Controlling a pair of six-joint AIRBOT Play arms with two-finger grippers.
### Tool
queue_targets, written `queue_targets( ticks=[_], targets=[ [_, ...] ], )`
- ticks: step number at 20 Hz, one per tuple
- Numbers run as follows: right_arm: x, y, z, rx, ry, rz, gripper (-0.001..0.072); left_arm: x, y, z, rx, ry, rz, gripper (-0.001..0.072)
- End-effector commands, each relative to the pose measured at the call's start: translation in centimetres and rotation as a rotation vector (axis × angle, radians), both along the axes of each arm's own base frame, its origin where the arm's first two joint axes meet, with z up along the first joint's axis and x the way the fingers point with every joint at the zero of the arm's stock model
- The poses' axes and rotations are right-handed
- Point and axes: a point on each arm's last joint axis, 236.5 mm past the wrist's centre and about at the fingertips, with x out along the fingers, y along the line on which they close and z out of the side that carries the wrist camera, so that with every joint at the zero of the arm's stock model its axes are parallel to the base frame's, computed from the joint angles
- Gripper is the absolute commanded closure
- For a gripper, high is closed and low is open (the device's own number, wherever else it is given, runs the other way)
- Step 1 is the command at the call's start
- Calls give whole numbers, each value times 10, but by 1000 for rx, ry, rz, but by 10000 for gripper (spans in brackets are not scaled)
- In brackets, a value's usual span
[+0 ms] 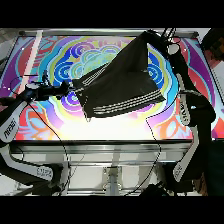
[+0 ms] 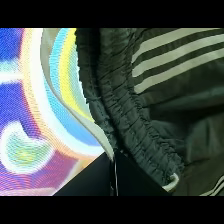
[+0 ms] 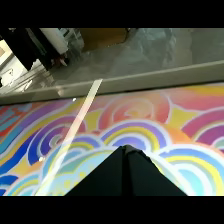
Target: Fold the clothes and pants, and hang the long-sleeved shirts on hangers.
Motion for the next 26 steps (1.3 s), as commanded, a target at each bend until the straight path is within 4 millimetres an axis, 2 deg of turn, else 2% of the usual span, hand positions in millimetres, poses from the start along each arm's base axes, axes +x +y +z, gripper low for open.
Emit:
queue_targets(
  ticks=[1,3,5,7,8,10,11,12,13,14,17,18,19,21,24,25,26],
  targets=[
    [-28,16,-51,4,197,144,706,0,0,1,0,-2,0,687],
    [-59,10,-105,79,469,153,706,0,0,1,0,-2,-1,687],
    [-94,-22,-158,68,768,30,707,0,0,1,0,-2,0,687],
    [-123,-63,-189,11,963,-127,706,0,0,1,1,-2,0,687],
    [-130,-76,-194,-14,996,-150,706,0,0,1,0,-2,0,687],
    [-129,-94,-194,-10,996,-178,698,0,0,1,0,-2,0,687],
    [-123,-102,-191,-2,971,-197,642,0,0,1,0,-2,0,686],
    [-118,-110,-185,7,947,-213,446,0,0,1,0,-2,0,686],
    [-111,-119,-176,14,920,-228,310,0,0,1,0,-2,0,686],
    [-105,-128,-166,23,887,-243,300,0,0,1,1,-2,0,686],
    [-102,-153,-139,47,853,-274,309,1,5,1,-2,0,8,685],
    [-111,-160,-137,48,878,-277,449,0,9,1,0,0,12,685],
    [-121,-164,-139,38,917,-267,708,1,15,0,11,-6,14,686],
    [-142,-169,-149,-12,985,-204,707,0,34,-1,47,-8,30,687],
    [-154,-148,-156,11,1017,-85,708,-1,43,7,54,-19,35,678],
    [-151,-136,-154,42,1000,-48,708,-3,40,8,50,-18,25,495],
    [-147,-126,-149,64,978,-16,708,-3,39,7,51,-18,23,239]
  ],
)
